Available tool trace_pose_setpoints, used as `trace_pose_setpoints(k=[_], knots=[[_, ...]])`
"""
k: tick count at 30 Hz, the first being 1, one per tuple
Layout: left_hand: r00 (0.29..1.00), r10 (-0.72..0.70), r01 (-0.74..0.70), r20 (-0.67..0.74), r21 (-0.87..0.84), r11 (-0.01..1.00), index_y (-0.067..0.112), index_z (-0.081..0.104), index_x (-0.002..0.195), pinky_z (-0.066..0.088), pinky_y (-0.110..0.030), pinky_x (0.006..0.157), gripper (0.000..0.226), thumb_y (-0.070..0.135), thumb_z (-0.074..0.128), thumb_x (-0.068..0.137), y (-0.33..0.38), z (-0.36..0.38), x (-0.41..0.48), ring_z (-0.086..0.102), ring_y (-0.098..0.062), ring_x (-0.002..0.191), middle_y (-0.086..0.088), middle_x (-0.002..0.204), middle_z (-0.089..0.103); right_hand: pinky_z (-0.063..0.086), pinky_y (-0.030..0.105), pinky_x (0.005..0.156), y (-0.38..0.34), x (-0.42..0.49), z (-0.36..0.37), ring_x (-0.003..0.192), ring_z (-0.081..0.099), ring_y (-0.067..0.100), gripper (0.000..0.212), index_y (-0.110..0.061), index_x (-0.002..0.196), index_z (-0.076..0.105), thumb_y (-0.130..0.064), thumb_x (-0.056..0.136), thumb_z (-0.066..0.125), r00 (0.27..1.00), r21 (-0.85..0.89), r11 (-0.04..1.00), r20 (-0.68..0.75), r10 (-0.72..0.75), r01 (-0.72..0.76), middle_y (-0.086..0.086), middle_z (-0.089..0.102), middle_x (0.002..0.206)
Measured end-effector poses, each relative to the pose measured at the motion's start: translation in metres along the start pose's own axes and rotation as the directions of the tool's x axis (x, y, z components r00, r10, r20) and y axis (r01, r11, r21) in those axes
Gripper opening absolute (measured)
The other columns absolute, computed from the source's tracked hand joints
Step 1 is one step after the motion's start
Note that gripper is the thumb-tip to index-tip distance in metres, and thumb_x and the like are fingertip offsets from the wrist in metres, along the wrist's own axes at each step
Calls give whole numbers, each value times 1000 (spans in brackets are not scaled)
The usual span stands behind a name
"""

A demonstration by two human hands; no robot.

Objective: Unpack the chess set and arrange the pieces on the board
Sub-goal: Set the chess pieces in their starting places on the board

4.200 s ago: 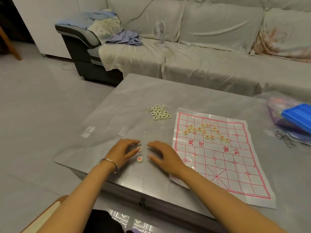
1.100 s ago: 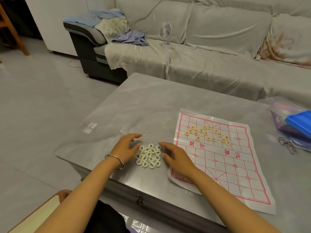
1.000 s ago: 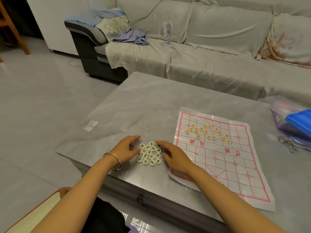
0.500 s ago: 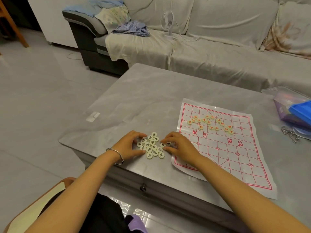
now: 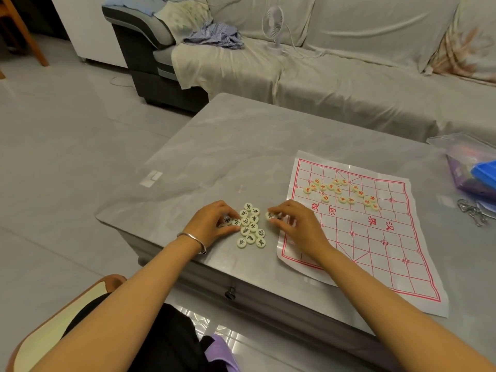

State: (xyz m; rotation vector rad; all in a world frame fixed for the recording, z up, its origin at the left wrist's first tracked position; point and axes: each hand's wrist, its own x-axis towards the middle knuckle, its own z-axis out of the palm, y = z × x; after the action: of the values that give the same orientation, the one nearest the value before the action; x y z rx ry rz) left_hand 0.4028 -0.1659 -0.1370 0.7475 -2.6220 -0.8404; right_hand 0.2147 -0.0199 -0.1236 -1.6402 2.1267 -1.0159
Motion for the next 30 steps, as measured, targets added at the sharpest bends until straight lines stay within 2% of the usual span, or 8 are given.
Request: trace_pose_setpoints(k=[3, 5, 10, 13, 15, 19, 23, 30], knots=[[1000, 6, -6, -17, 3, 1000, 22, 69, 103, 37, -9, 64, 26, 32, 69, 79, 1, 3, 1, 46, 1, 66, 11, 87, 53, 44, 9, 65, 14, -15, -23, 77, 54, 2, 23, -18, 106, 69, -17, 83, 67, 990, 48, 996, -115, 76, -71, -13, 59, 89], [1000, 11, -11, -25, 4, 1000, 22, 69, 103, 38, -10, 65, 26, 31, 69, 80, 1, 4, 1, 46, 1, 66, 11, 87, 54, 45, 8, 66, 28, -27, -38, 78, 55, 3, 25, -18, 107, 68, -18, 82, 68, 981, 25, 990, -131, 140, -138, -9, 61, 91], [999, 45, -46, -30, -39, 998, 21, 69, 103, 49, -24, 70, 27, 29, 71, 78, 3, 5, 0, 53, -7, 73, 7, 90, 59, 42, 12, 78, 52, -46, -47, 91, 55, 11, 30, -18, 113, 66, -26, 84, 65, 975, -102, 970, 10, 223, -221, -8, 58, 101], [999, 30, -30, -16, -35, 999, 26, 67, 106, 50, -24, 73, 32, 37, 71, 76, 1, 5, -2, 53, -9, 81, 6, 98, 58, 41, 22, 92, 44, -43, -43, 104, 51, 11, 32, -24, 115, 61, -30, 84, 66, 973, -45, 973, -53, 225, -227, -6, 54, 117], [1000, 17, -17, -15, -10, 1000, 28, 66, 107, 47, -22, 72, 32, 41, 69, 77, 1, 6, -3, 50, -7, 83, 9, 100, 54, 42, 28, 95, 29, -38, -35, 103, 50, 9, 29, -29, 111, 59, -31, 83, 67, 981, -32, 983, -80, 177, -180, -8, 52, 118], [1000, 16, -15, -11, 49, 999, 28, 64, 106, 42, -18, 70, 30, 42, 67, 79, 3, 8, -2, 49, -6, 84, 10, 103, 53, 43, 23, 86, -8, -33, -6, 95, 51, 6, 33, -24, 110, 60, -37, 82, 68, 999, -73, 997, 45, 20, -17, -10, 55, 108], [1000, 5, -4, -12, 72, 997, 25, 63, 100, 42, -19, 68, 28, 42, 68, 78, 3, 8, 0, 50, -8, 80, 7, 100, 56, 40, 19, 80, -19, -27, 20, 95, 48, 6, 48, -22, 118, 57, -45, 78, 69, 993, -143, 990, 114, 20, -3, -5, 55, 112], [998, 22, -20, -65, 33, 999, 16, 67, 94, 48, -24, 71, 29, 37, 73, 74, -1, 7, -5, 55, -12, 76, -1, 89, 62, 33, 12, 67, -14, -22, 20, 83, 45, 5, 34, -23, 118, 63, -35, 86, 63, 989, -126, 992, 148, 0, 19, -3, 58, 107]])
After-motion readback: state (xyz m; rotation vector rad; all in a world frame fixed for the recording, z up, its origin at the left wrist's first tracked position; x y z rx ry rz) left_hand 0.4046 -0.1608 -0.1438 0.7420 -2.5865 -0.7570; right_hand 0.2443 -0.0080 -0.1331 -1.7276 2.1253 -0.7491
